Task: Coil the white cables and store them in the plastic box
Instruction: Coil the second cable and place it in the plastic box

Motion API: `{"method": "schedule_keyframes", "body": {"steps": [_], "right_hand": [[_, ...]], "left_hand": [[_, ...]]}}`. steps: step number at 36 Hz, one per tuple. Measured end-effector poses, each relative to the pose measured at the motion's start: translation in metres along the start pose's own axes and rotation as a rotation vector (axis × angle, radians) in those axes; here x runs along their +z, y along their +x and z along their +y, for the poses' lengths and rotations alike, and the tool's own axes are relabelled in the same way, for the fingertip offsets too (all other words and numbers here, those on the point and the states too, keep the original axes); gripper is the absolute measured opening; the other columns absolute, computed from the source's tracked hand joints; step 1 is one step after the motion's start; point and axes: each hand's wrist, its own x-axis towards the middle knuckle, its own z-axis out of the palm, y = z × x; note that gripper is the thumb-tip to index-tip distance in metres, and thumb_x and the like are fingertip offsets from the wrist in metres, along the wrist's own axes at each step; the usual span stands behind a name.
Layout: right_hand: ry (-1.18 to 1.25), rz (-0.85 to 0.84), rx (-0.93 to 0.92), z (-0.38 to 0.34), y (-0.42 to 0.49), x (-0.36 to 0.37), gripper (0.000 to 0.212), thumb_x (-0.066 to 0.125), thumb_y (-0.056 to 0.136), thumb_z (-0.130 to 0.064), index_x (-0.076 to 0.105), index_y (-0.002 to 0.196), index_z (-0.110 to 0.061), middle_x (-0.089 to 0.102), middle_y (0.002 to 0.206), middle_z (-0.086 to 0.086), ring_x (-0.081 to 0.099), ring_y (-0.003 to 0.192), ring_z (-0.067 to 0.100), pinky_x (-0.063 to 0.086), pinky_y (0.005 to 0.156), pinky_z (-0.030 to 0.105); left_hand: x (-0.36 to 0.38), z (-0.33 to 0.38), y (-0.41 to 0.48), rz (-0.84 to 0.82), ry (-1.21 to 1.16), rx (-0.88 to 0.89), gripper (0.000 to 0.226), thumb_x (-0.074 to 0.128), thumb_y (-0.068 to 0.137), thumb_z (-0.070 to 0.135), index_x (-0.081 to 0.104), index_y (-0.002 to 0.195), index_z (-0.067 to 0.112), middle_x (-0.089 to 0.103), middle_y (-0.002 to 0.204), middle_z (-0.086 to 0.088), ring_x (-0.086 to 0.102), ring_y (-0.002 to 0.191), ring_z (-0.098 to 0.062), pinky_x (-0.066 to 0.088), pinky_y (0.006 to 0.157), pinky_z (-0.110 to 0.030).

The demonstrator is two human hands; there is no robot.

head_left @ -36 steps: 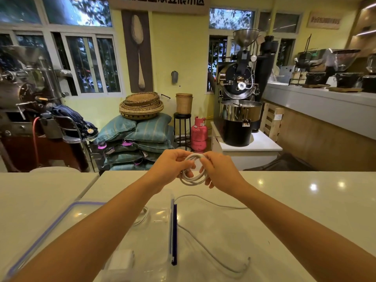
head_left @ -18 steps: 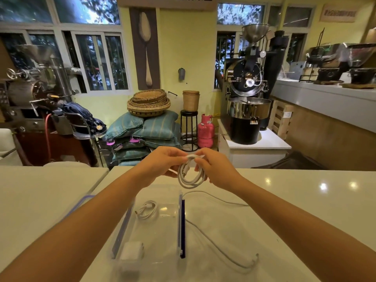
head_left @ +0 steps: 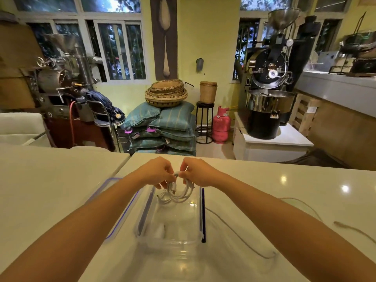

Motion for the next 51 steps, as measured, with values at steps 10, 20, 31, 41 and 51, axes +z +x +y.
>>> {"method": "schedule_keyframes", "body": {"steps": [10,20,31,41,51], "right_hand": [[-0.411,-0.080,0.081,0.014,0.021,0.019,0.025,0.053,0.089,-0.015,0.058,0.107,0.001,0.063,0.111,0.020,0.057,0.101,0.032,0.045,0.085,0.036],[-0.690,-0.245,0.166,0.012,0.045,0.030,0.034,0.055,0.085,-0.006,0.054,0.119,-0.002,0.056,0.125,0.020,0.053,0.112,0.033,0.043,0.093,0.037],[-0.724,-0.139,0.142,0.021,0.046,0.047,0.025,0.052,0.086,-0.005,0.058,0.109,-0.001,0.060,0.118,0.016,0.059,0.105,0.034,0.047,0.081,0.038],[-0.775,-0.072,0.060,0.023,0.042,0.051,0.024,0.048,0.089,-0.010,0.059,0.109,-0.003,0.062,0.117,0.016,0.059,0.105,0.033,0.047,0.083,0.037],[-0.748,-0.058,0.032,0.021,0.034,0.049,0.025,0.047,0.088,-0.004,0.058,0.111,-0.001,0.060,0.118,0.019,0.058,0.106,0.035,0.046,0.086,0.039]], "left_hand": [[0.040,-0.010,0.038,0.082,0.238,-0.075,0.016,0.059,0.081,0.011,0.065,0.093,0.003,0.070,0.095,-0.017,0.066,0.085,-0.028,0.054,0.077,-0.034],[0.056,-0.016,0.065,0.119,0.372,-0.101,0.026,0.057,0.081,0.019,0.057,0.105,0.008,0.065,0.108,-0.014,0.062,0.094,-0.028,0.045,0.071,-0.031],[0.070,-0.027,0.072,0.095,0.261,-0.133,0.021,0.052,0.083,0.010,0.060,0.102,0.006,0.065,0.108,-0.015,0.062,0.094,-0.027,0.041,0.068,-0.029],[0.075,-0.035,0.069,0.094,0.195,-0.105,0.017,0.056,0.079,0.009,0.061,0.094,0.004,0.066,0.104,-0.017,0.062,0.090,-0.028,0.041,0.068,-0.029],[0.070,-0.031,0.066,0.065,0.255,-0.101,0.017,0.057,0.080,0.014,0.063,0.092,0.004,0.068,0.103,-0.017,0.063,0.091,-0.027,0.042,0.069,-0.029]]}}
